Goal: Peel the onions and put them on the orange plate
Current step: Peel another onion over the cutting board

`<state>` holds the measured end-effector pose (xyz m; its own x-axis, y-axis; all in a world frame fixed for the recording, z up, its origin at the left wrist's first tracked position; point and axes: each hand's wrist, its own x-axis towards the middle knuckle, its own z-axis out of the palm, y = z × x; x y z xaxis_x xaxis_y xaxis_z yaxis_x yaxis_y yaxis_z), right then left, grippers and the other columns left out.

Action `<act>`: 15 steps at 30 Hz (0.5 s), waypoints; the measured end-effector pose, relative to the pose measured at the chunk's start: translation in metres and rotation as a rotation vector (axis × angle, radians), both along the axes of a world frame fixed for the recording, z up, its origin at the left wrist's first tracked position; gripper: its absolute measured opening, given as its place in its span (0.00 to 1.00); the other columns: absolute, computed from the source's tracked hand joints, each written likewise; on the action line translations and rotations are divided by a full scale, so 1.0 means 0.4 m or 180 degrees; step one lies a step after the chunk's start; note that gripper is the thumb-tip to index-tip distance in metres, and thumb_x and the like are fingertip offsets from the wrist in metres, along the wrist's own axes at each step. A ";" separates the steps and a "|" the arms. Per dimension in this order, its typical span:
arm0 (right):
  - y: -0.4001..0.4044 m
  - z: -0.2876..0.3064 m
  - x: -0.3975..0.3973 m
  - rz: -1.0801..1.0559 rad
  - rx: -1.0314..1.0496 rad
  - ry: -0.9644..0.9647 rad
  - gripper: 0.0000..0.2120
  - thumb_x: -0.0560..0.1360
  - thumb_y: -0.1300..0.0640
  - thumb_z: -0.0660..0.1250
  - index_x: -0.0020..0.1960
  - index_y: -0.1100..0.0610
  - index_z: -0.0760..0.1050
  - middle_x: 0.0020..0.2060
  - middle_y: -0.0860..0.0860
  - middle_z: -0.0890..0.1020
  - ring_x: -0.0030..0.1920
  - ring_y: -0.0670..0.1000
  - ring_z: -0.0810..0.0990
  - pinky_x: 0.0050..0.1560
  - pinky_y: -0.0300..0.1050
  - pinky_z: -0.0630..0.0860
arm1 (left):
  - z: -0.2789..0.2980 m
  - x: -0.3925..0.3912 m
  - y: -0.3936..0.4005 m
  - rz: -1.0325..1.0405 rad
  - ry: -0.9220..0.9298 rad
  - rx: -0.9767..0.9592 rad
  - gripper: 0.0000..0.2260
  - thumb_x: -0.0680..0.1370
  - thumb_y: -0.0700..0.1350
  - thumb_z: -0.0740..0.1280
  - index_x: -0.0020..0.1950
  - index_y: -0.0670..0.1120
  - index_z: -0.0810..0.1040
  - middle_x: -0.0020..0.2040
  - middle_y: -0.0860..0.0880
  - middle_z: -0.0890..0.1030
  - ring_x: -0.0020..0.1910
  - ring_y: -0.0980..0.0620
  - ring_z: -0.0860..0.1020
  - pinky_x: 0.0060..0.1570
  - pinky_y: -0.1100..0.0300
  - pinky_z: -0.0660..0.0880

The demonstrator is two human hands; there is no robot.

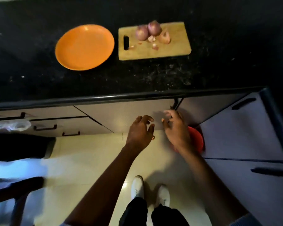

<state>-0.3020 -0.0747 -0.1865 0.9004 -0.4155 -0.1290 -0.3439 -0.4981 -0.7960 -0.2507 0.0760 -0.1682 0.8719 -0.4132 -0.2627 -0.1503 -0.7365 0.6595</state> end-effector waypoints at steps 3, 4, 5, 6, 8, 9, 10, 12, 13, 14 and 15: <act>0.016 -0.189 -0.016 -0.0045 -0.0039 0.0078 0.16 0.79 0.59 0.68 0.66 0.51 0.74 0.62 0.51 0.78 0.60 0.50 0.78 0.55 0.44 0.78 | -0.174 -0.001 0.010 -0.0001 0.0066 -0.0036 0.10 0.81 0.44 0.67 0.63 0.49 0.77 0.58 0.49 0.77 0.51 0.54 0.78 0.46 0.70 0.69; 0.022 -0.251 -0.023 -0.0064 -0.0065 0.0107 0.16 0.78 0.60 0.69 0.65 0.51 0.75 0.61 0.52 0.79 0.59 0.51 0.79 0.57 0.47 0.78 | -0.236 -0.006 0.012 -0.0023 0.0110 -0.0006 0.10 0.81 0.44 0.67 0.62 0.49 0.77 0.57 0.49 0.78 0.53 0.53 0.78 0.48 0.66 0.69; 0.027 -0.311 -0.031 -0.0068 -0.0078 0.0147 0.16 0.78 0.60 0.69 0.64 0.51 0.76 0.60 0.52 0.79 0.59 0.52 0.80 0.58 0.51 0.78 | -0.296 -0.014 0.015 -0.0048 0.0166 0.0038 0.09 0.80 0.45 0.67 0.61 0.49 0.78 0.56 0.48 0.78 0.53 0.52 0.79 0.49 0.63 0.69; 0.030 -0.370 -0.039 -0.0062 -0.0087 0.0202 0.16 0.77 0.61 0.69 0.63 0.52 0.76 0.59 0.52 0.80 0.58 0.53 0.80 0.58 0.53 0.78 | -0.357 -0.022 0.020 -0.0083 0.0215 0.0084 0.09 0.80 0.45 0.68 0.60 0.49 0.78 0.56 0.48 0.78 0.54 0.51 0.79 0.50 0.62 0.70; 0.038 -0.469 -0.056 -0.0018 -0.0138 0.0308 0.15 0.77 0.60 0.69 0.63 0.54 0.77 0.58 0.53 0.80 0.58 0.55 0.80 0.59 0.53 0.77 | -0.467 -0.037 0.031 -0.0174 0.0282 0.0182 0.10 0.80 0.44 0.68 0.61 0.48 0.78 0.56 0.48 0.78 0.55 0.50 0.79 0.52 0.60 0.72; 0.040 -0.523 -0.063 0.0018 -0.0199 0.0354 0.14 0.78 0.59 0.69 0.64 0.55 0.77 0.58 0.54 0.80 0.59 0.55 0.79 0.60 0.53 0.76 | -0.524 -0.044 0.035 -0.0220 0.0308 0.0227 0.10 0.80 0.44 0.68 0.62 0.48 0.78 0.56 0.48 0.77 0.55 0.50 0.79 0.53 0.60 0.72; 0.042 -0.578 -0.067 0.0067 -0.0251 0.0390 0.15 0.78 0.59 0.68 0.64 0.55 0.77 0.59 0.54 0.79 0.59 0.56 0.79 0.61 0.52 0.76 | -0.582 -0.047 0.039 -0.0262 0.0336 0.0272 0.11 0.80 0.44 0.67 0.62 0.48 0.77 0.57 0.48 0.77 0.55 0.51 0.79 0.53 0.61 0.72; 0.033 -0.696 -0.065 0.0143 -0.0279 0.0507 0.15 0.78 0.58 0.69 0.65 0.54 0.76 0.59 0.53 0.79 0.59 0.55 0.78 0.59 0.49 0.75 | -0.702 -0.042 0.040 -0.0320 0.0415 0.0352 0.11 0.81 0.45 0.67 0.63 0.48 0.76 0.57 0.48 0.76 0.55 0.52 0.78 0.52 0.65 0.69; 0.027 -0.768 -0.061 0.0157 -0.0268 0.0569 0.15 0.77 0.58 0.69 0.64 0.54 0.76 0.58 0.53 0.79 0.59 0.55 0.78 0.58 0.48 0.75 | -0.771 -0.037 0.038 -0.0334 0.0437 0.0379 0.12 0.81 0.45 0.67 0.64 0.48 0.76 0.58 0.48 0.75 0.55 0.52 0.78 0.52 0.66 0.69; 0.023 -0.842 -0.058 0.0155 -0.0267 0.0620 0.15 0.77 0.58 0.69 0.63 0.53 0.76 0.58 0.53 0.79 0.58 0.55 0.78 0.57 0.48 0.75 | -0.843 -0.033 0.036 -0.0327 0.0447 0.0395 0.12 0.81 0.45 0.67 0.64 0.48 0.76 0.58 0.48 0.75 0.54 0.51 0.78 0.52 0.65 0.69; 0.019 -0.917 -0.053 0.0144 -0.0277 0.0683 0.15 0.77 0.59 0.69 0.63 0.53 0.76 0.57 0.53 0.78 0.57 0.55 0.79 0.56 0.48 0.76 | -0.915 -0.027 0.031 -0.0305 0.0452 0.0389 0.12 0.80 0.45 0.67 0.64 0.48 0.76 0.58 0.48 0.75 0.54 0.50 0.79 0.53 0.64 0.70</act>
<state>-0.3232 -0.0672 -0.5533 0.8742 -0.3932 -0.2849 -0.4763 -0.5803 -0.6606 -0.2615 0.0885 -0.5342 0.7808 -0.4499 -0.4334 -0.1354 -0.7991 0.5857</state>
